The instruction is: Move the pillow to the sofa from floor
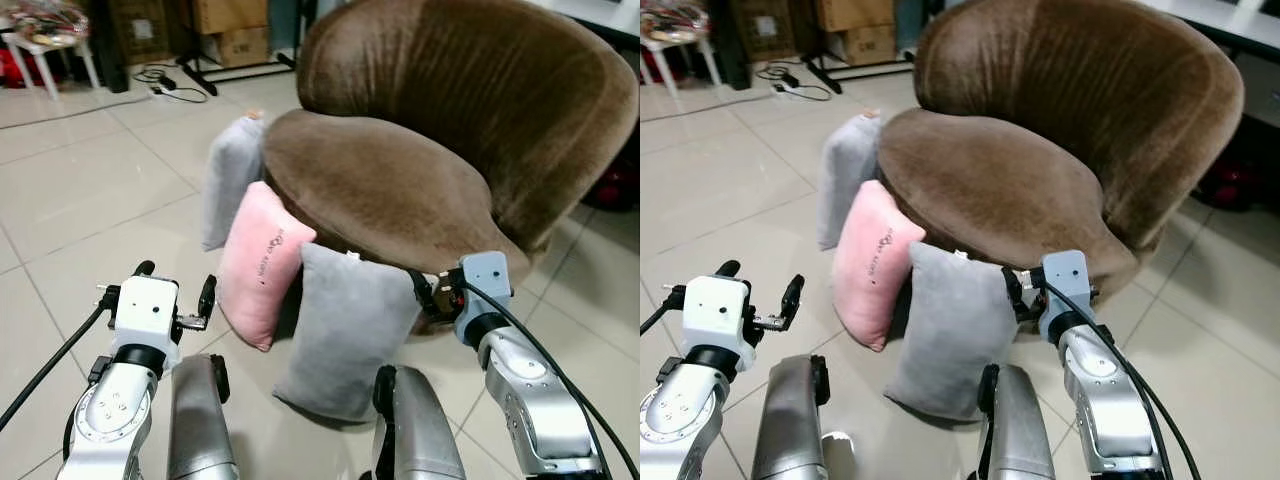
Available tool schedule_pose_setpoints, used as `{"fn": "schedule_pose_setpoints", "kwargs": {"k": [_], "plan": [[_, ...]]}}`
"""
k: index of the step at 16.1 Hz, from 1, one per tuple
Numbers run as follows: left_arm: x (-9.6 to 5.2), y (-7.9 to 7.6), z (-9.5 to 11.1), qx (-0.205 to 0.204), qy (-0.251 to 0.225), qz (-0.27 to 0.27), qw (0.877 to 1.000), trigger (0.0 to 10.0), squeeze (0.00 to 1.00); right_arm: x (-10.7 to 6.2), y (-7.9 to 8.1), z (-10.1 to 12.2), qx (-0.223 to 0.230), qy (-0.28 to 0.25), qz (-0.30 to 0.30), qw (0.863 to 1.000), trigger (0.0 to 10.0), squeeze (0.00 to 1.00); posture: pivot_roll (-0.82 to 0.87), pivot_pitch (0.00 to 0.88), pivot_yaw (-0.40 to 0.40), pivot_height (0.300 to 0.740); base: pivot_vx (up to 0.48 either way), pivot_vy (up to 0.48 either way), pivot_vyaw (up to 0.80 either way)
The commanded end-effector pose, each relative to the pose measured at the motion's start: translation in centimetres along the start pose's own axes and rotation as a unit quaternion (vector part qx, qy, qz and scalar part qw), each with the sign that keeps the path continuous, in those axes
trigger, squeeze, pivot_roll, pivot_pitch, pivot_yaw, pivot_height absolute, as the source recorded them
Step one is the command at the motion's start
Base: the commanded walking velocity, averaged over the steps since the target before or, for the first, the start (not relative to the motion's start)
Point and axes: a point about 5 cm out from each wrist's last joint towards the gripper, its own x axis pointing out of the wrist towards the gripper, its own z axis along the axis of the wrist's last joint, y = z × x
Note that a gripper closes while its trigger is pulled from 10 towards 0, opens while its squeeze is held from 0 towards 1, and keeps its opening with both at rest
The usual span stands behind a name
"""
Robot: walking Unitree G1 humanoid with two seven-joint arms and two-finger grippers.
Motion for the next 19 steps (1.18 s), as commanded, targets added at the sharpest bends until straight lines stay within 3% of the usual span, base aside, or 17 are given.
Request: {"fn": "schedule_pose_setpoints", "kwargs": {"k": [1, 6, 10, 15, 19], "plan": [[0.0, -0.3, 0.4, -0.002, -0.011, -0.007, 1.0, 10.0, 0.0, 0.0, -0.4, 0.4, -0.02, -0.004, -0.009, 1.0, 10.0, 0.0, -0.03, 0.0, -0.089, 0.461, 0.345, 0.0, 0.8], [0.0, -0.3, 0.4, -0.005, -0.01, -0.008, 1.0, 10.0, 0.0, 0.1, -0.2, 0.1, -0.026, 0.003, -0.006, 1.0, 10.0, 0.0, -0.03, 0.0, -0.089, 0.461, 0.353, 0.0, 0.79], [0.0, -0.3, 0.3, -0.003, -0.009, -0.007, 1.0, 10.0, 0.0, 0.1, -0.1, -0.1, -0.022, 0.01, -0.002, 1.0, 10.0, 0.0, -0.03, 0.0, -0.091, 0.461, 0.347, 0.0, 0.0], [0.1, -0.2, 0.0, 0.011, -0.002, 0.0, 1.0, 10.0, 0.0, 0.2, -0.1, -0.2, -0.018, 0.017, 0.011, 1.0, 10.0, 0.0, -0.02, 0.0, -0.092, 0.461, 0.0, 0.0, 0.0], [0.5, -0.6, -0.1, 0.019, 0.001, -0.025, 0.999, 10.0, 0.0, 1.5, 0.1, -0.3, -0.012, 0.025, 0.031, 0.999, 10.0, 0.0, -0.02, 0.0, -0.075, 0.426, 0.0, 0.0, 0.0]]}}
